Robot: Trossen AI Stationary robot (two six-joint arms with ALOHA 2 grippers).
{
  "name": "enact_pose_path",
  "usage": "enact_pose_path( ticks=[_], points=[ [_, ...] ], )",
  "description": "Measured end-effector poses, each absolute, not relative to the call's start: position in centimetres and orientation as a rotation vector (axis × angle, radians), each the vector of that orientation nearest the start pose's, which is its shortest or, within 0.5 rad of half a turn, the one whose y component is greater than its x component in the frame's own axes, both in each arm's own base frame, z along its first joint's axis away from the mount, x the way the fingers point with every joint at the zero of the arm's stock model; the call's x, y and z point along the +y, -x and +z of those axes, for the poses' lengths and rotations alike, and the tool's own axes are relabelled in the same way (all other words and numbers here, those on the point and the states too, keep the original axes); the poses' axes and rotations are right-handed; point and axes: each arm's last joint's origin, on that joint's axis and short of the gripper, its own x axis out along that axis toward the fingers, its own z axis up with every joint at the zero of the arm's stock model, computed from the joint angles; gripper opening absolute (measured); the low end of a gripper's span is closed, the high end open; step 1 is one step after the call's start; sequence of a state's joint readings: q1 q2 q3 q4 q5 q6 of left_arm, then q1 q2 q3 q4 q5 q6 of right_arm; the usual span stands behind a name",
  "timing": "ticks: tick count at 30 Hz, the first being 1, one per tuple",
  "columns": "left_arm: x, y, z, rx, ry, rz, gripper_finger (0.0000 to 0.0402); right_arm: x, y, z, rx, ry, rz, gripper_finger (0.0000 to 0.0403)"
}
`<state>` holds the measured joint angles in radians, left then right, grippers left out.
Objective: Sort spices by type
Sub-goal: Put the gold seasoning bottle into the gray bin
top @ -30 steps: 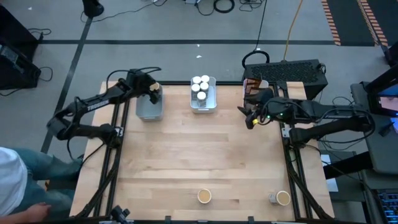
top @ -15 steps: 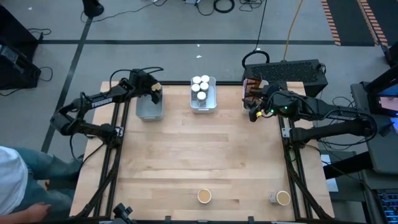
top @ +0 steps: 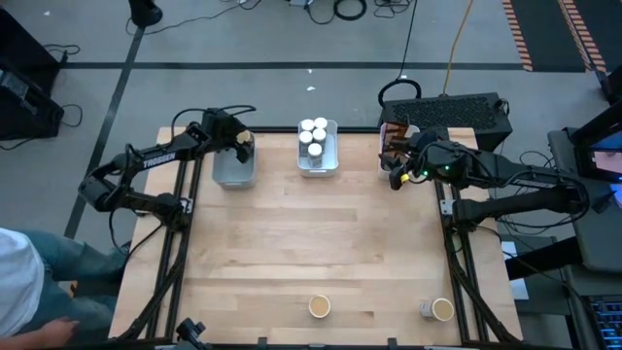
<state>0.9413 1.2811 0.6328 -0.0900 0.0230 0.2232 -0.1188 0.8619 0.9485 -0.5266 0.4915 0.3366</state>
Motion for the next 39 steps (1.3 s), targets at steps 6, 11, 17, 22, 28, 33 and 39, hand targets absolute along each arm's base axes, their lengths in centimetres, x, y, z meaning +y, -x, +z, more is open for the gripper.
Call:
enact_pose_path(
  ticks=[6, 11, 17, 22, 28, 33, 39],
  points=[
    [20.1, -14.6, 19.8, 0.818, 0.161, 0.809, 0.0329, -3.3, -16.9, 34.5, 0.336, -0.243, -0.65, 0.0226],
    [20.2, -14.7, 20.3, 0.804, 0.13, 0.804, 0.033, -3.3, -16.9, 34.5, 0.34, -0.238, -0.64, 0.0226],
    [20.2, -14.7, 20.3, 0.809, 0.132, 0.802, 0.033, -3.3, -16.9, 34.5, 0.345, -0.226, -0.634, 0.0226],
    [20.2, -14.7, 20.3, 0.809, 0.132, 0.802, 0.0331, -3.2, -16.9, 34.5, 0.352, -0.225, -0.61, 0.0226],
    [20.2, -14.7, 20.3, 0.806, 0.138, 0.805, 0.0331, -3.2, -16.9, 34.5, 0.352, -0.225, -0.61, 0.0226],
    [20.2, -14.7, 20.3, 0.805, 0.137, 0.807, 0.0332, -3.2, -16.9, 34.5, 0.352, -0.226, -0.61, 0.0226],
    [20.3, -14.6, 20.4, 0.814, 0.127, 0.843, 0.0345, -3.2, -16.9, 34.5, 0.352, -0.225, -0.61, 0.0226]
  ],
)
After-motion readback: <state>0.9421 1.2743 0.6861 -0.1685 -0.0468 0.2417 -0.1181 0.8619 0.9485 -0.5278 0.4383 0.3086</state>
